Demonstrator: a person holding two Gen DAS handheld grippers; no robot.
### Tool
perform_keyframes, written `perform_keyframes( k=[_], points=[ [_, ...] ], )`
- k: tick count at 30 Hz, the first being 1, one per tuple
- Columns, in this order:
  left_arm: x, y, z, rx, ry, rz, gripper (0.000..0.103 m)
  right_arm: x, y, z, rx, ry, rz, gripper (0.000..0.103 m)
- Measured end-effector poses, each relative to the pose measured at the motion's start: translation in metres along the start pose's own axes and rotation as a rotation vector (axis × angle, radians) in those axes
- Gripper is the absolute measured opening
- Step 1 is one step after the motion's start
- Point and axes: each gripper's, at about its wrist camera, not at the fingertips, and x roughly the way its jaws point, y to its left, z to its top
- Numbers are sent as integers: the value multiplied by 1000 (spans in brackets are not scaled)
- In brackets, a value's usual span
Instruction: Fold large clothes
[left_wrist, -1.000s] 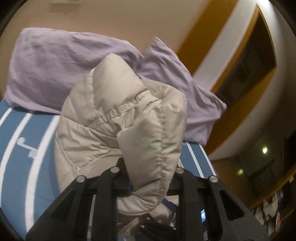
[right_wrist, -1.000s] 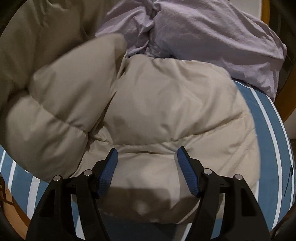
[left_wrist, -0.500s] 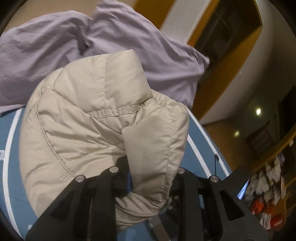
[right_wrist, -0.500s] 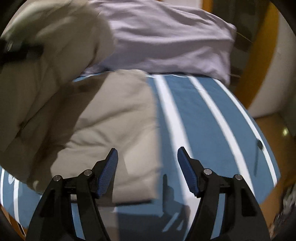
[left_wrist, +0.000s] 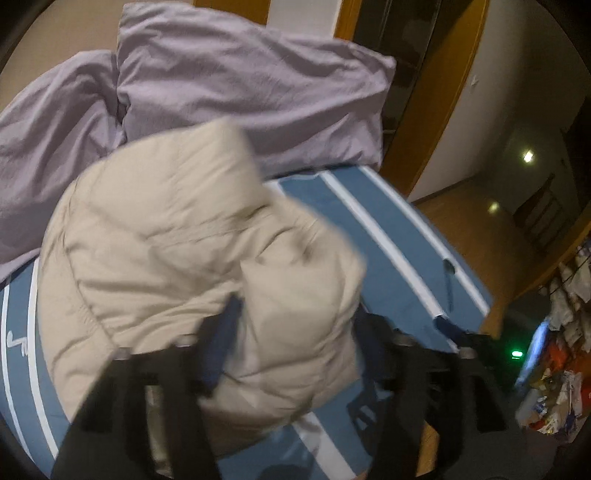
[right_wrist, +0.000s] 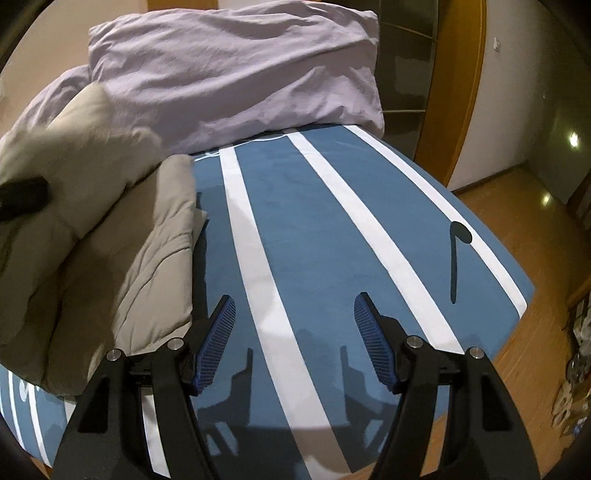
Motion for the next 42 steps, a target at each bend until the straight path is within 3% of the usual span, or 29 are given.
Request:
perform_keyframes(
  k=[3,8,24,27,32,36,38,42],
  points=[
    [-18,1,9,24,-44,29,76,-2,0,5,11,-11,16,68],
    [-43,28,23,-17,-95,93,78,-11,8,10,8,-31,39,69],
    [-35,180,17,-298,-54,323,78,-29,22,48,10,-56,114,69],
    [-24,200,6,-383,-29,275,79,-35,25,56,11,-63,138,69],
    [-2,189,-7,-400,-11,213,76,-49,39,74,13,-74,195,69],
    [10,166,-13,-378,-25,216,76,-58,54,83,-20,-91,231,68],
    [16,158,-12,-359,-25,213,76,-59,63,86,-42,-90,258,63],
    [23,139,-11,-306,-22,213,76,-53,80,84,-75,-62,299,44]
  ],
)
